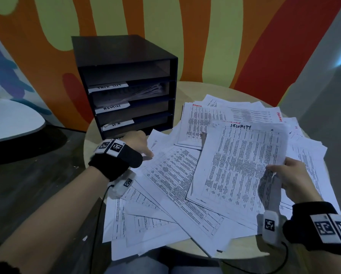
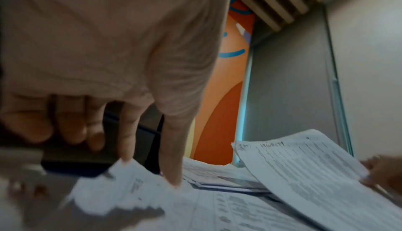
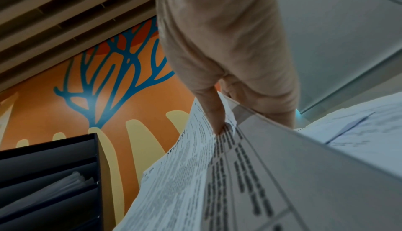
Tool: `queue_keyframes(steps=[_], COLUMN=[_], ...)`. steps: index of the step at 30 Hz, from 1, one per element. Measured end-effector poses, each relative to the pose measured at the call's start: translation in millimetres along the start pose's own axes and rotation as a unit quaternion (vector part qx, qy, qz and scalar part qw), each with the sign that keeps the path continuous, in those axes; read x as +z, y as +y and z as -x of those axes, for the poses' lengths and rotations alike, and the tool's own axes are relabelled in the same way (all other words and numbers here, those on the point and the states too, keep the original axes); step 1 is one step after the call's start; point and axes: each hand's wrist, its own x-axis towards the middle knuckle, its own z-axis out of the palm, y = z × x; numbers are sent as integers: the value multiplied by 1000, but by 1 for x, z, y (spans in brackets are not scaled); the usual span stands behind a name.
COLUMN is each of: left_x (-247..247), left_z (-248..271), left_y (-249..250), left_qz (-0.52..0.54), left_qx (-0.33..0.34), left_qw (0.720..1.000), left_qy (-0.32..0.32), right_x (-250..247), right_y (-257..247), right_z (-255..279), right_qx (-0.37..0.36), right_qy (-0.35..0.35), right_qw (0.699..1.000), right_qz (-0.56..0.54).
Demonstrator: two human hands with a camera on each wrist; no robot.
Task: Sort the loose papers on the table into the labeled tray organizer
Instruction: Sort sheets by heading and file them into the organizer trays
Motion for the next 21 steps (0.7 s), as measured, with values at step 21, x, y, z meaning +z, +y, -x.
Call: queue_keyframes(steps=[21], left_x=[-7], left_z=[6], left_y=[-24], left_qz=[16], left_qx=[64], left_qw=[985], left_qy=[160], right_x=[14], right_y=[-8], right_z=[6], right_qx=[-20], right_qy=[-16], right_qw=[1000], right_qz=[-4])
